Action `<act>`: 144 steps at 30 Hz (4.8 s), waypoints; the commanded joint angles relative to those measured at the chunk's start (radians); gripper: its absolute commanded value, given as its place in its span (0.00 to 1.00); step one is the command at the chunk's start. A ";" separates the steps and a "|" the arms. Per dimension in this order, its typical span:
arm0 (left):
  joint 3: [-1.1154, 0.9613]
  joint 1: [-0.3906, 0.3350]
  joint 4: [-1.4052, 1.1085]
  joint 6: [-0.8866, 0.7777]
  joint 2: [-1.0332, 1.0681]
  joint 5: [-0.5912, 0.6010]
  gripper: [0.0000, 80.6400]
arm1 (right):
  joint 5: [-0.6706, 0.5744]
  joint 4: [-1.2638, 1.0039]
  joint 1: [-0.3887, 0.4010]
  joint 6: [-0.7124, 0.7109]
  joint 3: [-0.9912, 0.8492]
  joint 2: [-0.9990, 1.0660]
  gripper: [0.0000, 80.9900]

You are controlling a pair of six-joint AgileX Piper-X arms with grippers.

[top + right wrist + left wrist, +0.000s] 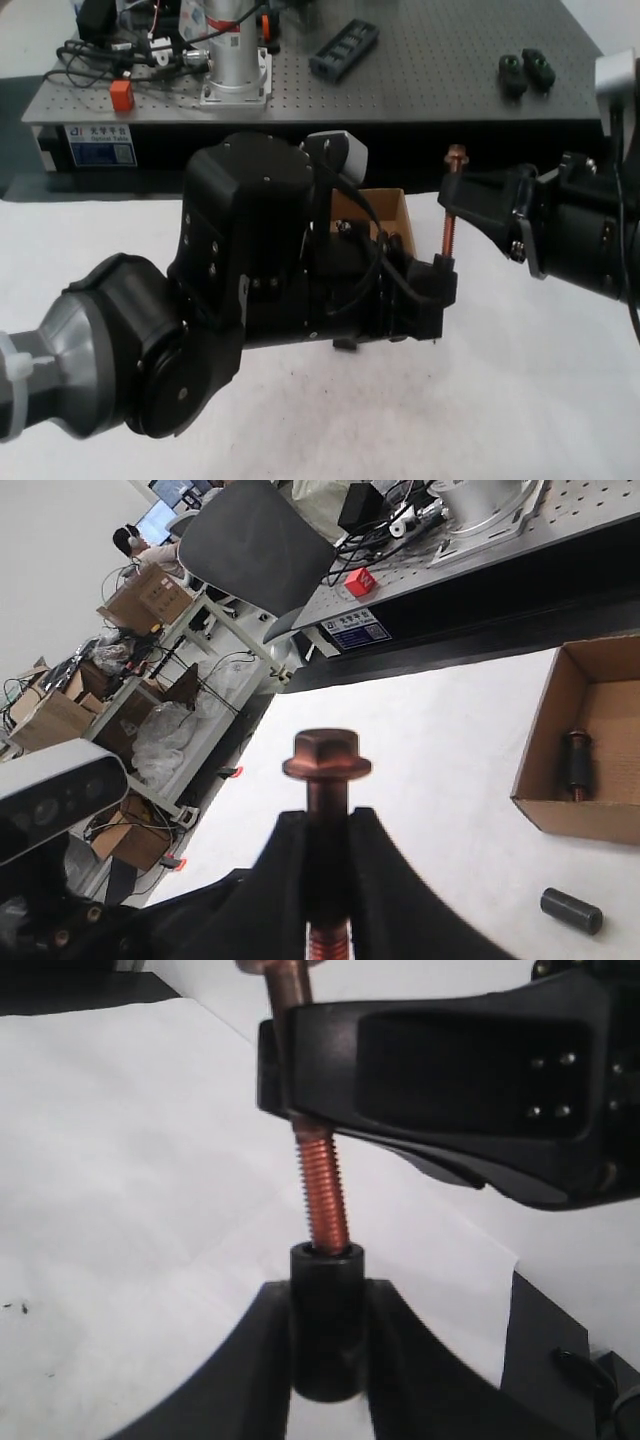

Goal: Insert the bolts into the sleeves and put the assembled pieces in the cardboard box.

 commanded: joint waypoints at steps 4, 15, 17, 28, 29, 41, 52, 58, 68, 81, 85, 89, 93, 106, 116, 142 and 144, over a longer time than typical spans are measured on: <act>-0.004 0.003 -0.022 -0.021 -0.012 -0.042 0.01 | -0.068 -0.010 0.006 0.006 -0.003 -0.017 0.05; -0.004 0.003 -0.105 0.017 -0.012 -0.084 0.01 | -0.190 0.033 0.006 0.007 -0.003 -0.017 0.03; -0.004 0.003 -0.117 0.040 -0.012 -0.095 0.01 | -0.233 0.033 0.006 -0.001 -0.003 -0.017 0.13; -0.062 0.053 -0.098 0.017 0.061 -0.365 0.01 | -0.242 0.191 -0.130 0.001 -0.005 -0.122 0.52; -0.098 0.077 -0.072 -0.011 0.096 -0.365 0.01 | -0.236 0.242 -0.154 -0.021 -0.005 -0.149 0.51; -0.856 0.223 0.557 0.096 0.685 -0.353 0.01 | 0.027 0.875 -0.226 -0.258 -0.005 -0.251 0.51; -1.218 0.223 0.864 0.078 0.971 -0.266 0.06 | 0.081 0.933 -0.226 -0.289 -0.005 -0.251 0.51; -1.219 0.223 0.862 0.056 0.973 -0.260 0.41 | 0.076 0.942 -0.226 -0.293 -0.005 -0.211 0.51; -1.219 0.242 0.987 0.147 0.803 -0.369 0.30 | 0.116 0.868 -0.027 -0.425 -0.062 0.082 0.51; -0.641 0.414 0.981 0.226 0.296 -0.537 0.28 | 0.266 0.913 0.149 -0.820 -0.726 0.854 0.50; -0.407 0.466 0.883 0.252 0.117 -0.504 0.28 | 0.347 0.976 0.200 -0.887 -0.912 1.009 0.46; -0.278 0.500 0.858 0.284 -0.003 -0.442 0.28 | 0.432 1.077 0.241 -0.961 -1.057 1.124 0.46; -0.229 0.503 0.862 0.339 -0.065 -0.441 0.28 | 0.451 1.103 0.256 -0.967 -1.112 1.185 0.46; -0.227 0.503 0.870 0.357 -0.073 -0.443 0.28 | 0.478 1.118 0.262 -0.974 -1.110 1.222 0.29; -0.227 0.454 1.012 0.558 -0.048 -0.170 0.28 | 0.492 1.181 0.234 -0.931 -1.110 1.181 0.05; -0.522 -0.115 0.994 0.935 0.486 -0.243 0.42 | 0.163 1.098 -0.194 -0.731 -0.178 0.009 0.05; -0.522 -0.129 1.011 0.954 0.497 -0.243 0.42 | 0.163 1.097 -0.194 -0.705 -0.153 -0.030 0.05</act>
